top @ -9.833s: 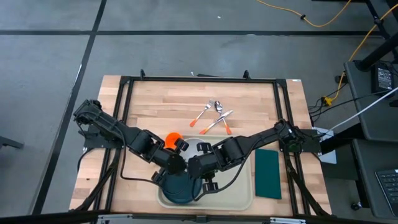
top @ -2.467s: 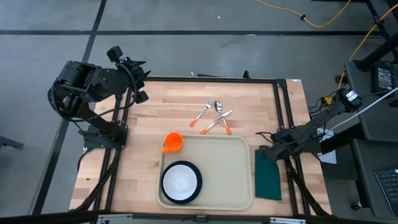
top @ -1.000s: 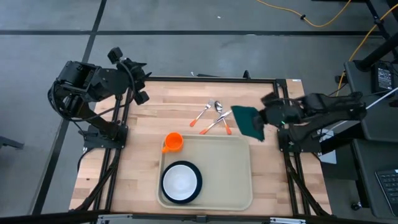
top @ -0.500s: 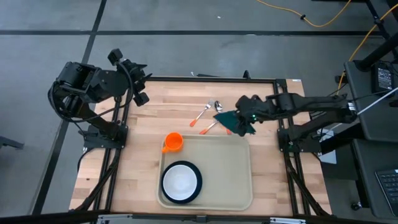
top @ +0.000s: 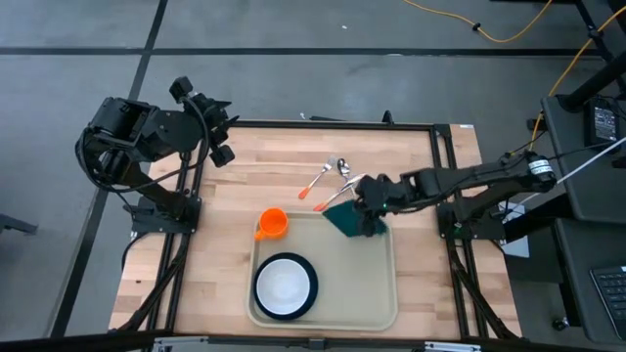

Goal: Set up tray
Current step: Put the green napkin on the brown serving tray to the right of the black plate

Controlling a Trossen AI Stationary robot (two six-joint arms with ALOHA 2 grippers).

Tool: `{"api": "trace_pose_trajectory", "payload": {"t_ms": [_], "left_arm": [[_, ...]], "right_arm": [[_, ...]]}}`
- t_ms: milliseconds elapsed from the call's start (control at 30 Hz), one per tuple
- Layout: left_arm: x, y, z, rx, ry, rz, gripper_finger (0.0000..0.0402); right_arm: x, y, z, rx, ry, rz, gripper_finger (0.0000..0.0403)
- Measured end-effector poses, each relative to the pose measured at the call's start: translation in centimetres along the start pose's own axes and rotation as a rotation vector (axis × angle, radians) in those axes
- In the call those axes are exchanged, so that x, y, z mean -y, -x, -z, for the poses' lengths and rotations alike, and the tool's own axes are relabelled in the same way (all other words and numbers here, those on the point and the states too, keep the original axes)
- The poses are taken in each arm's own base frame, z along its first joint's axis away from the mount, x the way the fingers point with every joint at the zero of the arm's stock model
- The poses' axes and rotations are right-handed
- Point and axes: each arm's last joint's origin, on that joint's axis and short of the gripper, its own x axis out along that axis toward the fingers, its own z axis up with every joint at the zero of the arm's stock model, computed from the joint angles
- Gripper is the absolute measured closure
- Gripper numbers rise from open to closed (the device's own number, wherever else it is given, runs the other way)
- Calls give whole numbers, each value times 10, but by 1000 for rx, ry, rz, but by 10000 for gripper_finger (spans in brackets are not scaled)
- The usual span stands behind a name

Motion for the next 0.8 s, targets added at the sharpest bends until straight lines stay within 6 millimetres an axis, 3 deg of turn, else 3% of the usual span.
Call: {"api": "trace_pose_trajectory", "payload": {"t_ms": [267,600,800], "left_arm": [[0,0,0,1,-14,-7,259],[0,0,0,1,-27,-9,259],[0,0,0,1,-27,-9,259]], "right_arm": [[-20,-7,35,-52,14,-51,387],[-31,-25,87,-107,-6,-112,387],[-43,-24,107,-123,51,-200,387]]}}
